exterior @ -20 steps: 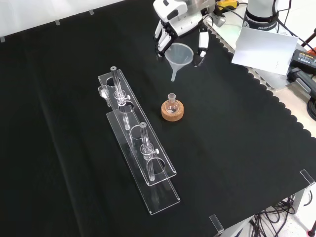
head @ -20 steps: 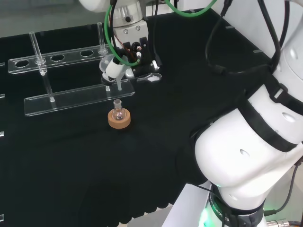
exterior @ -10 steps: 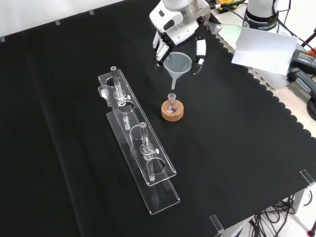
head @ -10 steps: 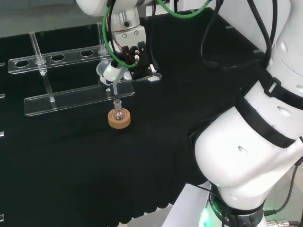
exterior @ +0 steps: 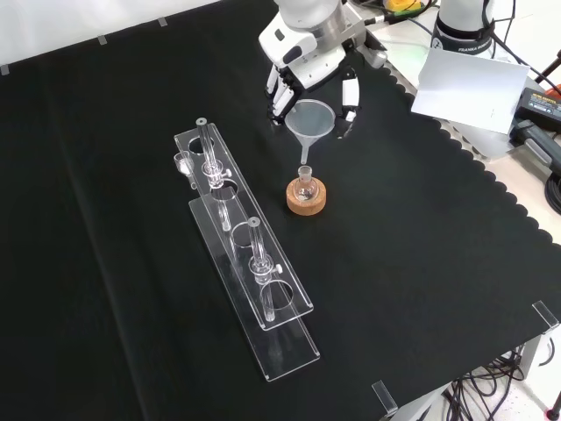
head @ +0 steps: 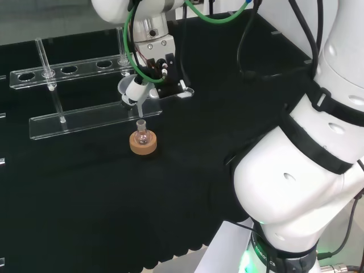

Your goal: Place the funnel on the round-bottom flask.

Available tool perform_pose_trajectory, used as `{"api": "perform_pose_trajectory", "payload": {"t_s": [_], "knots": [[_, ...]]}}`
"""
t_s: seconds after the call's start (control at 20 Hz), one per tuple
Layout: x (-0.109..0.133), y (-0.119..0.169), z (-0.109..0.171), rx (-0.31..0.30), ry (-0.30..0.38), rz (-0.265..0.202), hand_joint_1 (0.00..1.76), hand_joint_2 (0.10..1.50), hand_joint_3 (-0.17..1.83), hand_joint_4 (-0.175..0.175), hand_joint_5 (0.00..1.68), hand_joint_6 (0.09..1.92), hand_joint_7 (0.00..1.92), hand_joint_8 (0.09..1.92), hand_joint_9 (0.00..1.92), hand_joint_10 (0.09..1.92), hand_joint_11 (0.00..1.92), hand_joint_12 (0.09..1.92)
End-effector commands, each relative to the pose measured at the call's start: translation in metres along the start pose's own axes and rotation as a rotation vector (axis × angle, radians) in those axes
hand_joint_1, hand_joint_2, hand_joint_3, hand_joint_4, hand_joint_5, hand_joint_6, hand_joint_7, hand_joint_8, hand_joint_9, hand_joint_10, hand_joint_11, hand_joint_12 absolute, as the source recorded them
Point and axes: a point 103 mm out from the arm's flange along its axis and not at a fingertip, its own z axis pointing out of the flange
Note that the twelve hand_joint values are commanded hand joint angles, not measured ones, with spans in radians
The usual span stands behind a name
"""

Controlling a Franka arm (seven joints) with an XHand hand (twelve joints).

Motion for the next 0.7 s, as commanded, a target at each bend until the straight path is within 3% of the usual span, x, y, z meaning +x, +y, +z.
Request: {"api": "perform_pose_trajectory", "payload": {"t_s": [0.05, 0.25, 0.55, 0.6, 0.7], "knots": [[-0.013, 0.005, 0.002, 0.006, 0.006, 0.003, 0.8, 0.79, 0.59, 0.024, 0.93, 0.8, 0.98, 0.71, 1.2, 0.37, 0.8, 1.2], [0.002, 0.009, 0.007, 0.013, 0.004, 0.0, 0.8, 0.79, 0.59, 0.024, 0.93, 0.8, 0.98, 0.71, 1.2, 0.37, 0.8, 1.2], [0.004, 0.011, 0.01, 0.012, -0.001, -0.012, 0.8, 0.8, 0.59, 0.021, 0.93, 0.8, 0.98, 0.71, 1.2, 0.37, 0.8, 1.2], [-0.01, 0.012, 0.011, 0.018, 0.013, -0.012, 0.8, 0.8, 0.59, 0.021, 0.93, 0.8, 0.98, 0.71, 1.2, 0.37, 0.8, 1.2], [-0.016, 0.013, 0.011, 0.018, 0.019, -0.015, 0.8, 0.8, 0.59, 0.021, 0.93, 0.8, 0.98, 0.71, 1.2, 0.37, 0.8, 1.2]]}}
